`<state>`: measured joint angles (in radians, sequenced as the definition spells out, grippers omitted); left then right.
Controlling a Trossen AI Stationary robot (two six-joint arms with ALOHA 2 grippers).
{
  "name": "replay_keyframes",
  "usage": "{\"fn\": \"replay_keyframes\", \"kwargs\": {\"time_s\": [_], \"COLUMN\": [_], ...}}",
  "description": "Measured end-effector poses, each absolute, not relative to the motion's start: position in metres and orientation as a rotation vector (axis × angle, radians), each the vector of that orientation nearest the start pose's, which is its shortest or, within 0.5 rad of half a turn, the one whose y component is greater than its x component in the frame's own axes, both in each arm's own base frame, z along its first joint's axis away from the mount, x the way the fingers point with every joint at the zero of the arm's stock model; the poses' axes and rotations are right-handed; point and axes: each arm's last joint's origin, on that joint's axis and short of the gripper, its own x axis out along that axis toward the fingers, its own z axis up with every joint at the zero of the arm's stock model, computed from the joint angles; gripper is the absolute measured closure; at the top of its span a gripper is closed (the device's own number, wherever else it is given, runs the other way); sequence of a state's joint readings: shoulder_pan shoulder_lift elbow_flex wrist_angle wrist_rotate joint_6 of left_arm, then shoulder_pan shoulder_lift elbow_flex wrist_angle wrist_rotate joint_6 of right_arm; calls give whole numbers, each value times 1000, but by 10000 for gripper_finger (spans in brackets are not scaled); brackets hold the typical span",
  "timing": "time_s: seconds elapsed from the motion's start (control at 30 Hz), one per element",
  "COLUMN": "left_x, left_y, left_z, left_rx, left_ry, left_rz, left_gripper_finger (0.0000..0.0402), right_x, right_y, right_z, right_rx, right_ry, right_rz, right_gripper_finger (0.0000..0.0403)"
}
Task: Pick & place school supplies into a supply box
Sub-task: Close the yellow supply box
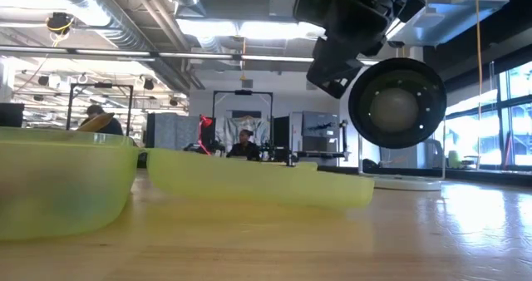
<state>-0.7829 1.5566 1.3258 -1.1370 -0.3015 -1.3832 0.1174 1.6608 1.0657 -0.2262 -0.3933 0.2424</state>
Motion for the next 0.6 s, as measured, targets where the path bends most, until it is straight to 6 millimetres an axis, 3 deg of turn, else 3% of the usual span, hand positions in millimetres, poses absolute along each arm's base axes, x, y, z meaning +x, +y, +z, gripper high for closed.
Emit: {"fn": "replay_keyframes", "kwargs": {"time_s": [0.2,0.3,0.43,0.6], "left_x": [192,184,175,161], "left_y": [-215,-217,-219,-215], "left_z": [273,260,238,213], "left_rx": [-648,-703,-792,-823], "left_ry": [1107,1107,1127,1163], "left_rz": [514,583,663,766], "left_gripper_finger": [399,398,400,399], "right_x": [345,351,353,349], "right_y": [52,53,56,69], "right_z": [221,245,284,306], "right_rx": [269,170,84,56], "right_ry": [848,847,884,905], "right_rz": [415,446,326,246], "right_gripper_finger": [326,326,326,326]}}
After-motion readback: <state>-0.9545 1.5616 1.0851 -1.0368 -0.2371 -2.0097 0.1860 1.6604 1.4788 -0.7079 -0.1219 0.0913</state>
